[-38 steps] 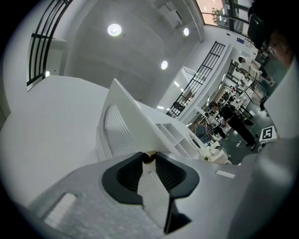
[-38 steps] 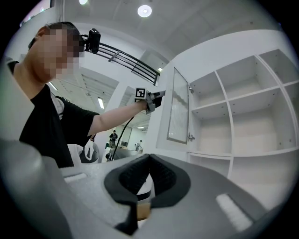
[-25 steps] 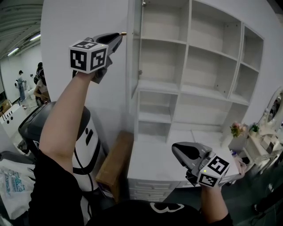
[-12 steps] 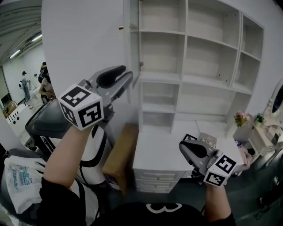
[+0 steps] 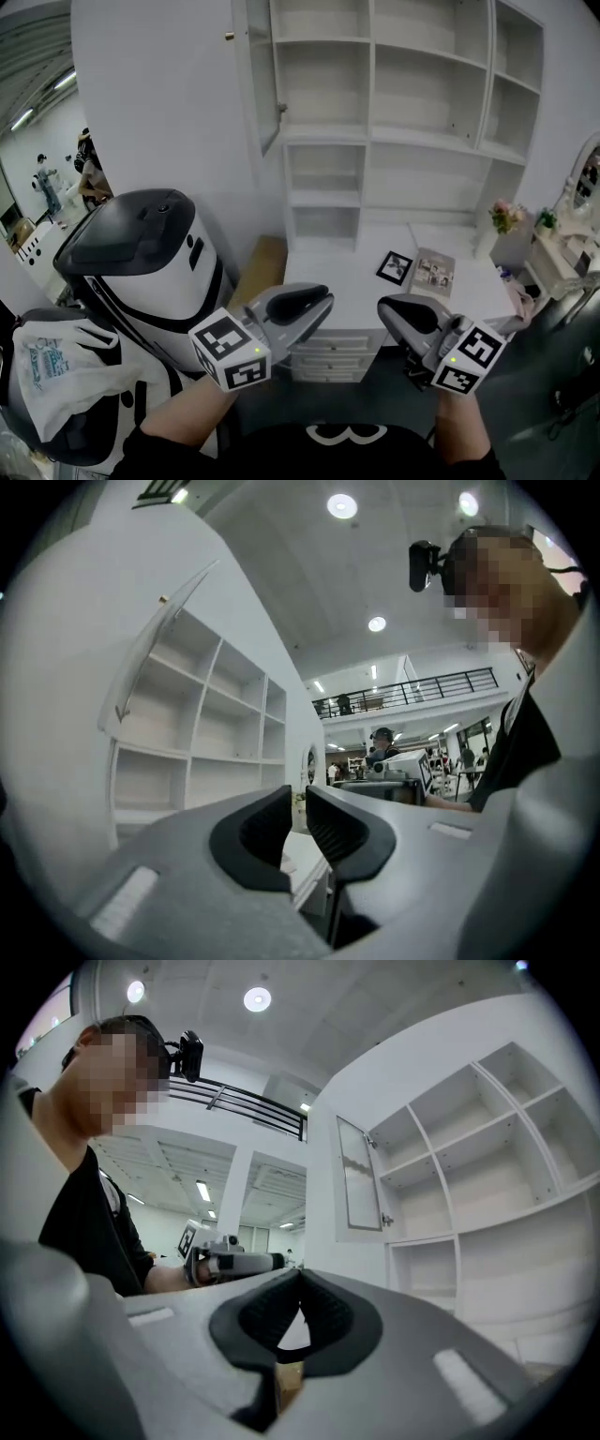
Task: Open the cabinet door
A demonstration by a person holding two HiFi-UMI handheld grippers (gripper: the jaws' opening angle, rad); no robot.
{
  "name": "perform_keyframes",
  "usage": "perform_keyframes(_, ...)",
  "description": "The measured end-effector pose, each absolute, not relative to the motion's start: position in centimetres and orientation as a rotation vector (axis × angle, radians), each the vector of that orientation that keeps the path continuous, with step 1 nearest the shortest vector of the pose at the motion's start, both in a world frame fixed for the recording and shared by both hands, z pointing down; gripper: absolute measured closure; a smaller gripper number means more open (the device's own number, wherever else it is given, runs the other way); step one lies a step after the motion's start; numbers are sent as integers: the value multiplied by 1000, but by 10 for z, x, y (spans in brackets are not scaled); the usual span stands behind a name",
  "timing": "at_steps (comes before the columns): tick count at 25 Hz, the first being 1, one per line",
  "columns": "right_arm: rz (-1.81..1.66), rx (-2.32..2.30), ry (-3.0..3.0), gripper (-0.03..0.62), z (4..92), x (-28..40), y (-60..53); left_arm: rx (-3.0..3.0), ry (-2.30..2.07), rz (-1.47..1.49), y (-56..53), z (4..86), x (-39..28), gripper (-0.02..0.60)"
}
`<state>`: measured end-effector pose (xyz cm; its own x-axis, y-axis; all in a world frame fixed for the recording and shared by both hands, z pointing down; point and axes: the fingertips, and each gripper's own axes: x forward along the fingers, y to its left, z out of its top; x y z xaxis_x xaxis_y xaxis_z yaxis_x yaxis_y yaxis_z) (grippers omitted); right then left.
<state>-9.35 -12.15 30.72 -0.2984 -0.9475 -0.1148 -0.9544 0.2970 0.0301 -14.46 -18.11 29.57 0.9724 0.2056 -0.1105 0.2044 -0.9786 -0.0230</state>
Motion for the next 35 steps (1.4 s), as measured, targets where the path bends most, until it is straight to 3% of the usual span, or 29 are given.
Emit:
perform_keyframes(10, 61, -1831, 2395, 591, 358, -115, -71, -3261, -415, 199, -123, 360, -164, 571)
perform_keyframes(35, -35, -1842, 2412, 591, 402, -136, -54, -3246, -370, 183, -96, 377, -175, 571)
